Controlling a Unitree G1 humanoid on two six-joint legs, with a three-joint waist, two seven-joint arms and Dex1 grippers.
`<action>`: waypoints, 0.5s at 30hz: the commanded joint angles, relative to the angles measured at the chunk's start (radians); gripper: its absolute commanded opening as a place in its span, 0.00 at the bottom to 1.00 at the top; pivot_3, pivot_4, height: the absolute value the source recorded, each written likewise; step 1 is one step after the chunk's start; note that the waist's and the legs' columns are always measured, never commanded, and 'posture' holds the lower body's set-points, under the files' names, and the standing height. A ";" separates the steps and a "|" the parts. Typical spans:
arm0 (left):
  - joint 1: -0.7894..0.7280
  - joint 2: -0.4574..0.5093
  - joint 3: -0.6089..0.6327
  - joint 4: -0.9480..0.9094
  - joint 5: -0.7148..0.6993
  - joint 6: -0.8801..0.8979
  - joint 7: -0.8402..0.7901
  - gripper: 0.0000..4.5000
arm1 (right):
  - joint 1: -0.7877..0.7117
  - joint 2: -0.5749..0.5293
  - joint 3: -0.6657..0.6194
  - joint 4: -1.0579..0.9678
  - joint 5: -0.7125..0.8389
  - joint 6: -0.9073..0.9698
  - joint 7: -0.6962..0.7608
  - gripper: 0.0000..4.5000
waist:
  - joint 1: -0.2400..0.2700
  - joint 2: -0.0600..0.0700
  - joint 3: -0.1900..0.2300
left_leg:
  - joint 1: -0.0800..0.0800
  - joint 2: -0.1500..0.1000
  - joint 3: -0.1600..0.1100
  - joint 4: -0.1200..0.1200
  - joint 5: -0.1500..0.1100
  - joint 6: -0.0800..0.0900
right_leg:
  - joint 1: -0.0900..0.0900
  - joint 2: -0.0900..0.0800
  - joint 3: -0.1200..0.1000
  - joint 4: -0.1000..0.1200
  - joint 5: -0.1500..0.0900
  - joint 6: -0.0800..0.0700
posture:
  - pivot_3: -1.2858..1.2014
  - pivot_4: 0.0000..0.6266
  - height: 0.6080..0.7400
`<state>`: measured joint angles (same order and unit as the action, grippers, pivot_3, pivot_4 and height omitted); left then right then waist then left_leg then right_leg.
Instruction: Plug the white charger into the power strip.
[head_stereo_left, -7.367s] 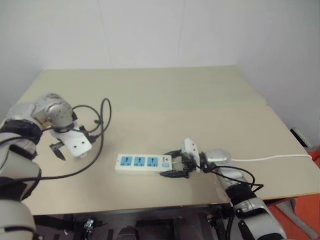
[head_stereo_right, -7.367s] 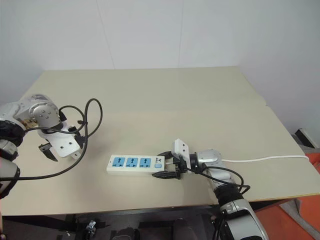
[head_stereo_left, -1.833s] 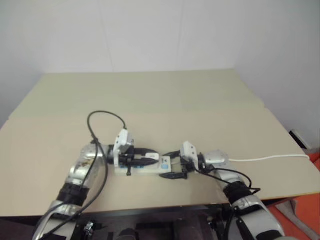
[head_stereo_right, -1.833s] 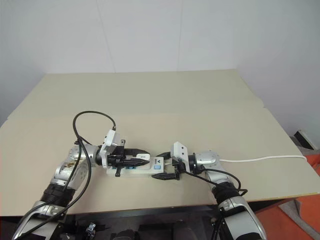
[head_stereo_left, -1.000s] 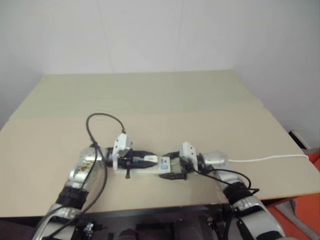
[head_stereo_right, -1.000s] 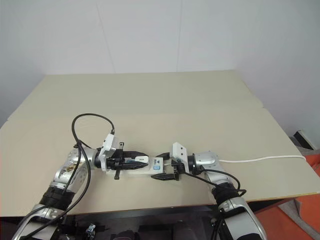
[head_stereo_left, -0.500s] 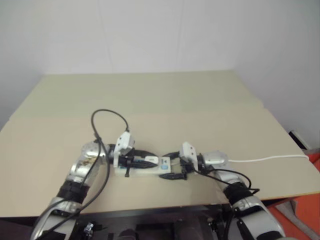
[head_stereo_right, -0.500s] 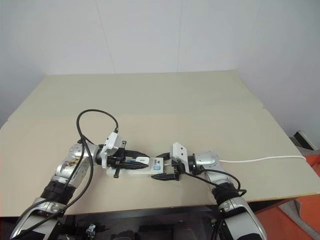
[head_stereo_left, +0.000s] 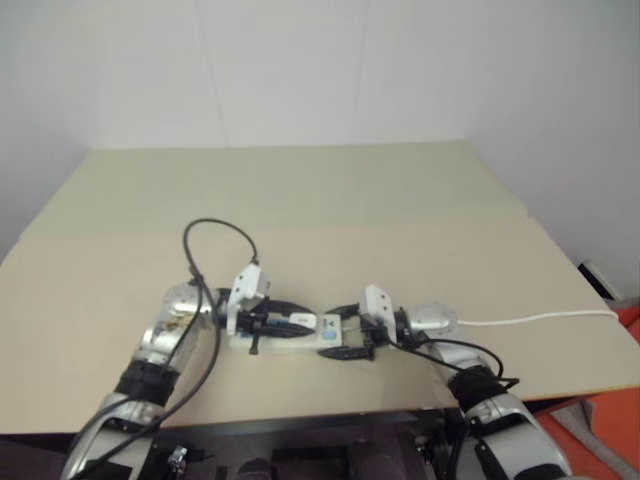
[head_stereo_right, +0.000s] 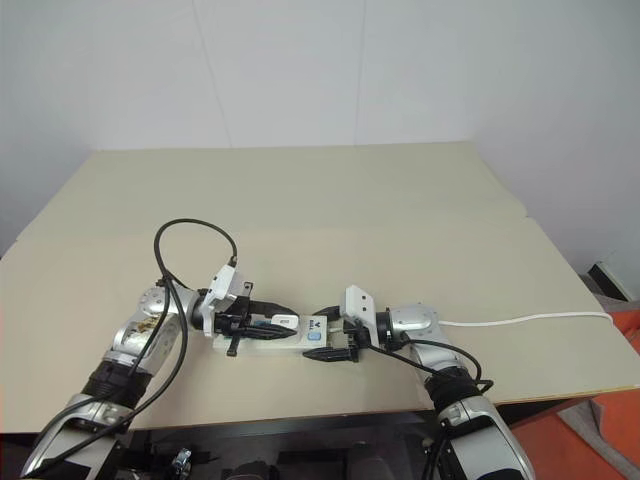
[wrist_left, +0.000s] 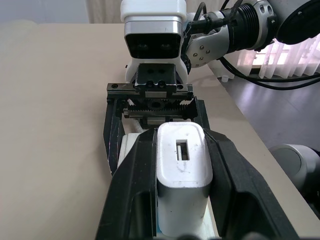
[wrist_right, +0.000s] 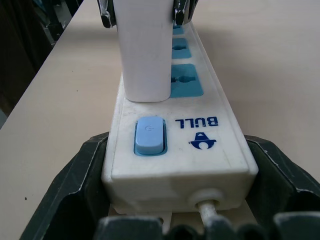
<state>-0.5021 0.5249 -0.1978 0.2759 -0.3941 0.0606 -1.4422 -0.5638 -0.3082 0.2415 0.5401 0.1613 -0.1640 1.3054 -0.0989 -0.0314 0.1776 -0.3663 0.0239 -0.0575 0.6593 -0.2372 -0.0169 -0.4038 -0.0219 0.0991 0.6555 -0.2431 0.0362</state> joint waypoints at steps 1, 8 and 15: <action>0.075 0.030 -0.072 0.055 0.093 0.029 -0.015 0.23 | 0.006 -0.011 0.004 -0.003 -0.007 0.012 0.004 0.76 | 0.000 0.000 -0.001 | 0.000 0.000 0.000 0.000 0.000 0.000 | 0.000 0.000 0.000 0.000 0.000 0.000 | 0.52 0.24 1.00; 0.068 0.031 -0.071 0.062 0.095 0.027 -0.015 0.23 | -0.002 -0.009 0.003 0.004 -0.007 0.011 0.005 0.76 | 0.000 0.000 -0.002 | 0.000 0.000 0.000 0.000 0.000 0.000 | 0.000 0.000 0.000 0.000 0.000 0.000 | 0.52 0.24 1.00; 0.054 0.041 -0.065 0.064 0.094 0.035 -0.031 0.57 | -0.006 -0.009 0.004 0.011 -0.008 0.008 0.003 0.76 | 0.001 0.002 -0.002 | -0.001 0.000 0.000 -0.001 0.000 0.000 | -0.001 0.000 0.000 0.000 0.000 0.000 | 0.52 0.24 1.00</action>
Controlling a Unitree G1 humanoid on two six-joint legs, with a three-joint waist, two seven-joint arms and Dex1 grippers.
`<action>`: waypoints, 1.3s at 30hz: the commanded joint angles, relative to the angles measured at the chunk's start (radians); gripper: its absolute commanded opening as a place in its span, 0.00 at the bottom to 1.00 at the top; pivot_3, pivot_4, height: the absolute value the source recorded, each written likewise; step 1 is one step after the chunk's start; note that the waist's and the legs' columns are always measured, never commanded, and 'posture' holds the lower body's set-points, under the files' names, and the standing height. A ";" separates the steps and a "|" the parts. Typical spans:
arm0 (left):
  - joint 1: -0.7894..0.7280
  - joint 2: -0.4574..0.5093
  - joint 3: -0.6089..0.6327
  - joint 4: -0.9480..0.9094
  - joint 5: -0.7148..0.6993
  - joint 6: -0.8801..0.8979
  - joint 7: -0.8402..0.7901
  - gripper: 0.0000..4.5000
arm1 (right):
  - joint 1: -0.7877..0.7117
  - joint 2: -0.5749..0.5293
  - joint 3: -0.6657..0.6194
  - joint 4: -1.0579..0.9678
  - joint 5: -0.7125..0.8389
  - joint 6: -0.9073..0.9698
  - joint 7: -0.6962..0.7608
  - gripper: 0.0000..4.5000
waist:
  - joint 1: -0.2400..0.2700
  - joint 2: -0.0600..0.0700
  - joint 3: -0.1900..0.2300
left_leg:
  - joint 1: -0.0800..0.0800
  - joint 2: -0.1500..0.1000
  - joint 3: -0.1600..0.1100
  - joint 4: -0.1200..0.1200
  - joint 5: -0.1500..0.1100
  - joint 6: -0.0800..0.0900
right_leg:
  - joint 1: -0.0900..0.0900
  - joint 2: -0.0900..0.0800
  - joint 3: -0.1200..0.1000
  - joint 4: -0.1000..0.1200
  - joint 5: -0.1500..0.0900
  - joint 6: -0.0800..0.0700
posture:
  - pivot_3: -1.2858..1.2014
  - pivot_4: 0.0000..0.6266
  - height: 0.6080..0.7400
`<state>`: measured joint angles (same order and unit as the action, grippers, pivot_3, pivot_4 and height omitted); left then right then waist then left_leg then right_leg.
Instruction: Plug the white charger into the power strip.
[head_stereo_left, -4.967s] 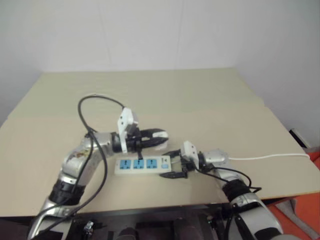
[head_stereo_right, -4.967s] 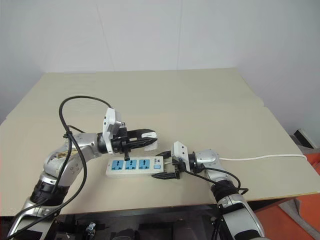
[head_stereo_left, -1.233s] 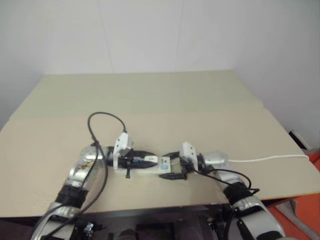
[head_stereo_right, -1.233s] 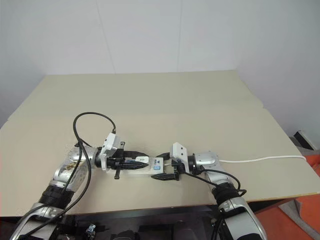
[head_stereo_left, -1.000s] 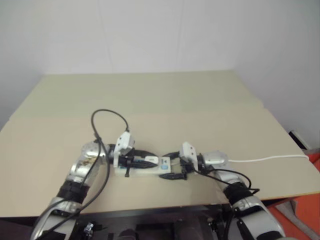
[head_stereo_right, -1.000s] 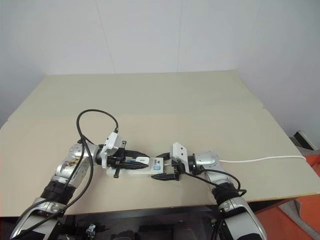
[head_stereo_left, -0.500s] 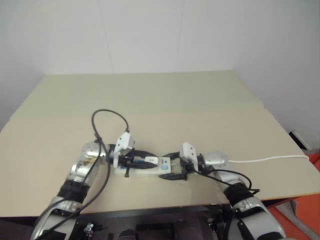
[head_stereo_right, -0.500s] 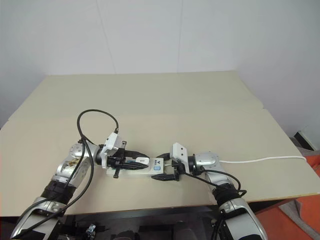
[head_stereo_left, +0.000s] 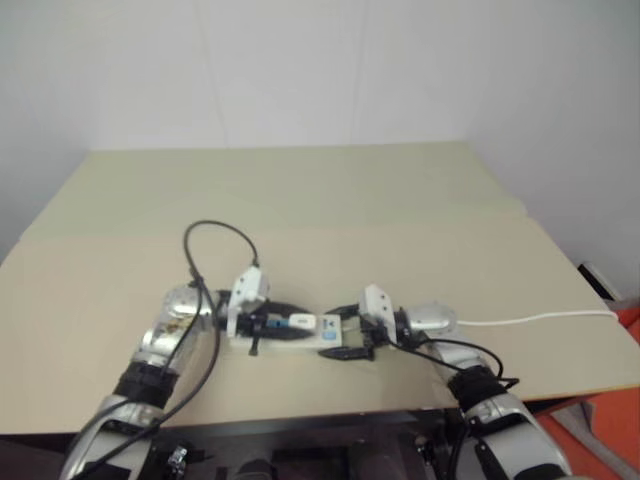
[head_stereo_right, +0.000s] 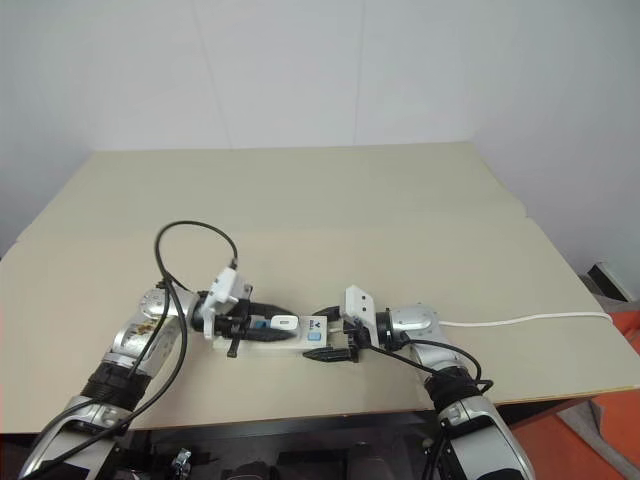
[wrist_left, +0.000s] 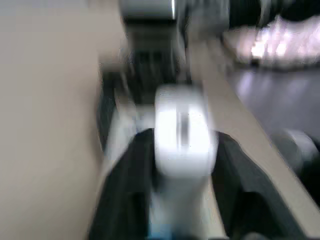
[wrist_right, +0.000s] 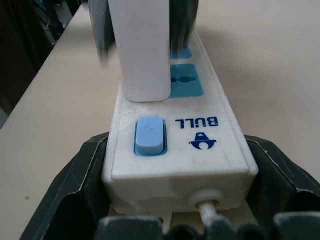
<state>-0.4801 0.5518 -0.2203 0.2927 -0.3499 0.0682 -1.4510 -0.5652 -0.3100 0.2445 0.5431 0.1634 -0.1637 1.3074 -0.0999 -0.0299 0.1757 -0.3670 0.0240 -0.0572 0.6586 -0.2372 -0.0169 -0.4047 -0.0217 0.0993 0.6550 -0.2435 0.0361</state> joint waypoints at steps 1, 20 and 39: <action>0.029 0.014 -0.039 0.046 0.048 0.029 -0.025 0.63 | -0.005 -0.007 0.001 0.009 -0.010 0.007 0.001 0.76 | 0.003 0.001 -0.001 | 0.001 0.000 0.000 0.000 0.000 0.000 | 0.000 0.000 0.000 0.000 0.000 0.000 | 0.52 0.24 1.00; 0.048 0.170 0.122 -0.155 -0.041 0.068 -0.049 1.00 | 0.008 -0.061 -0.020 -0.047 -0.006 0.018 -0.004 1.00 | 0.003 0.003 0.001 | -0.002 0.000 0.000 0.000 0.000 0.000 | -0.002 0.000 0.000 -0.001 0.000 0.000 | 0.52 0.24 1.00; 0.422 0.565 0.647 -0.376 -0.204 0.232 -0.068 1.00 | 0.198 -0.515 -0.376 -0.449 0.242 0.263 0.016 1.00 | 0.031 0.004 0.017 | -0.022 0.002 0.002 0.001 0.000 0.000 | -0.020 -0.002 -0.002 -0.006 0.002 0.000 | 0.52 0.24 1.00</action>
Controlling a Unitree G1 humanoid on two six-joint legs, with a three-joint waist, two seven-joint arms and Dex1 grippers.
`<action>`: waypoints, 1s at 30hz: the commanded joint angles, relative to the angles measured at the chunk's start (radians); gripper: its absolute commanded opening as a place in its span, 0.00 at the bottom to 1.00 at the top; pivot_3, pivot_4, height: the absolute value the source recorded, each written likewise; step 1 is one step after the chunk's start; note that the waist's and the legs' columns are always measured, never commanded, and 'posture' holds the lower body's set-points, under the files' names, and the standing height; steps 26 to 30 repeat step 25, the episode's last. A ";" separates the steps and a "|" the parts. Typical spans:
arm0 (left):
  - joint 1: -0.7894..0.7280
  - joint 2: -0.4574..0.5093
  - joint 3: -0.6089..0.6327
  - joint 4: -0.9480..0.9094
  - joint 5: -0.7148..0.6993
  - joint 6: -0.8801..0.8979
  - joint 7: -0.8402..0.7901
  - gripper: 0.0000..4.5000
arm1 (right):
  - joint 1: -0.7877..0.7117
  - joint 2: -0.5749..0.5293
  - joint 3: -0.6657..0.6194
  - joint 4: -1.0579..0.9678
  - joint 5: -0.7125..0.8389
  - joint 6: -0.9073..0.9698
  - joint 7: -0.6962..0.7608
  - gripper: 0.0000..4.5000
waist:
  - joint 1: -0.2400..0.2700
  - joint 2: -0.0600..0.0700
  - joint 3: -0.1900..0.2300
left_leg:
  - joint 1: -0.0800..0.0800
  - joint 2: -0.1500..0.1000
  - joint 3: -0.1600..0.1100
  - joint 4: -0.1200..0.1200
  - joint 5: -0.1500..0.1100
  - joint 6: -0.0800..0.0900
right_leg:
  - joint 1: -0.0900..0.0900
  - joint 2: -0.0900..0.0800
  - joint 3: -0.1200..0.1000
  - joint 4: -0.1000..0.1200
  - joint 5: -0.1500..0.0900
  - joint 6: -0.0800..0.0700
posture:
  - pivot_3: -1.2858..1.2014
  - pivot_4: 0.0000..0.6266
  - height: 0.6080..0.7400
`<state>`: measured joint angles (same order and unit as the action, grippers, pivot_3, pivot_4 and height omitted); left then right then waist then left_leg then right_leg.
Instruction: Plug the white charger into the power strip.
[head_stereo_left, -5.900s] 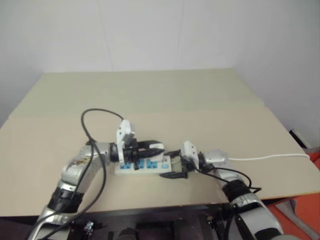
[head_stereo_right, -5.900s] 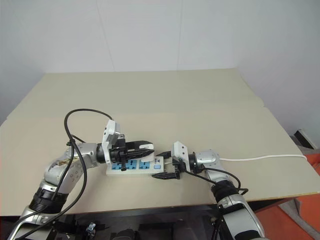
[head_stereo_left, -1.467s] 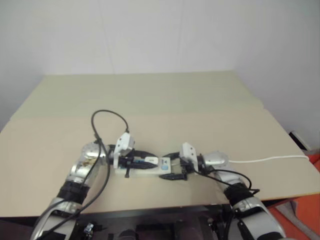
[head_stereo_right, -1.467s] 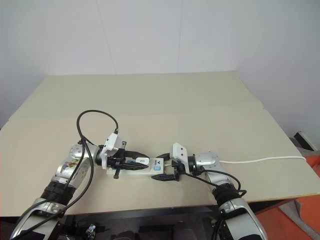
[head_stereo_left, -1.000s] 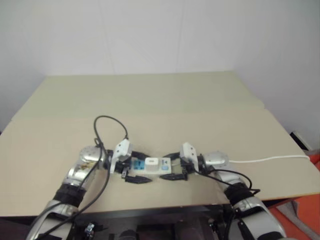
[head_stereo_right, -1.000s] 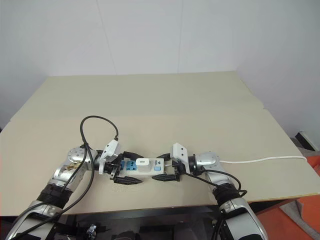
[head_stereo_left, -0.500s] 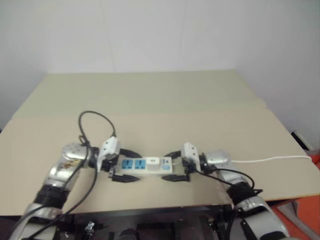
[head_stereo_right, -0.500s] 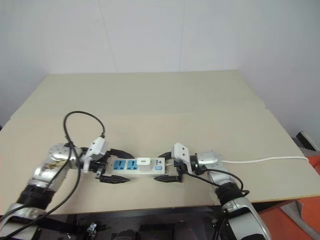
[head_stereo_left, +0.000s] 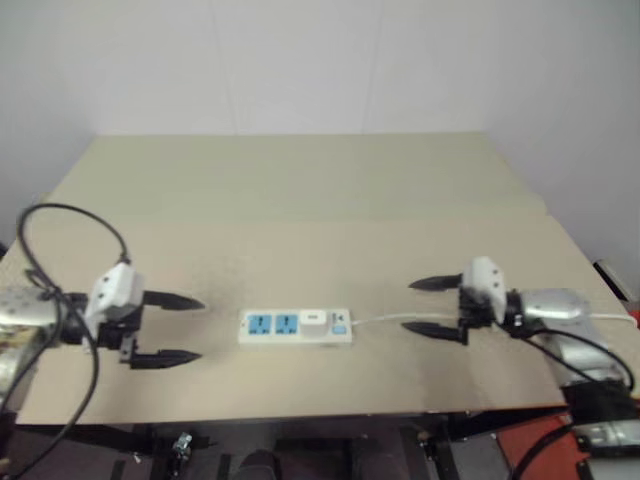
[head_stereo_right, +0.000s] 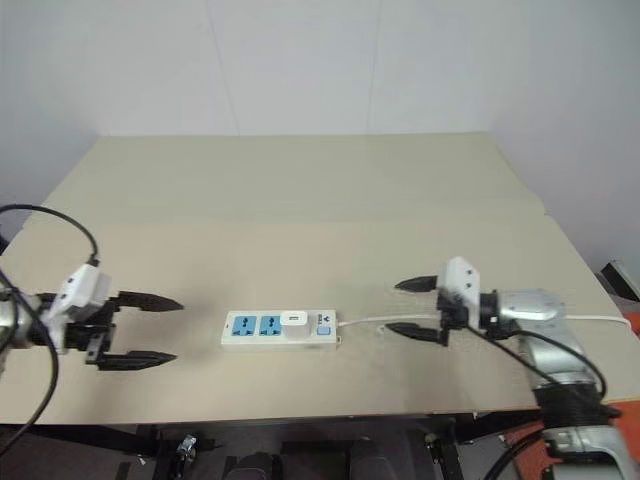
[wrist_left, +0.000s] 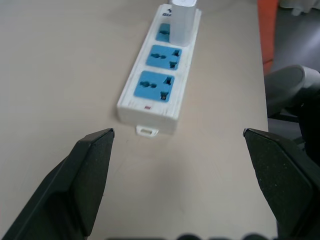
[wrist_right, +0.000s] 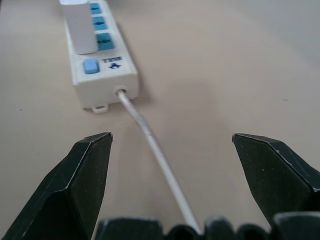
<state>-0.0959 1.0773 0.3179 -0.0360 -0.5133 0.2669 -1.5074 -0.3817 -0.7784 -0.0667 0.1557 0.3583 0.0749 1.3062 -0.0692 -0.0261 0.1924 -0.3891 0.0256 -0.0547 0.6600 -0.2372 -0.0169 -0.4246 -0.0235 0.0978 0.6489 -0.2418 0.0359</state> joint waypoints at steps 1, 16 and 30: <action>0.056 0.045 0.130 -0.059 -0.048 0.044 -0.013 1.00 | 0.022 -0.060 -0.072 -0.072 0.056 0.030 0.020 1.00 | 0.000 0.000 0.000 | 0.000 0.000 0.000 0.000 0.000 0.000 | 0.000 0.000 0.000 0.000 0.000 0.000 | 0.52 0.24 1.00; 0.174 -0.003 0.226 -0.231 -0.121 0.153 0.091 1.00 | 0.063 -0.104 -0.093 -0.122 0.082 0.058 0.033 1.00 | 0.000 0.000 0.001 | 0.001 0.002 0.003 0.000 0.000 0.000 | 0.000 0.001 0.000 0.000 0.001 -0.001 | 0.52 0.24 1.00; 0.159 0.002 0.216 -0.236 -0.136 0.167 0.114 1.00 | 0.065 -0.099 -0.095 -0.128 0.083 0.065 0.027 1.00 | 0.000 0.000 0.001 | 0.001 0.002 0.003 0.000 0.000 0.000 | 0.000 0.001 0.000 0.000 0.001 -0.001 | 0.52 0.24 1.00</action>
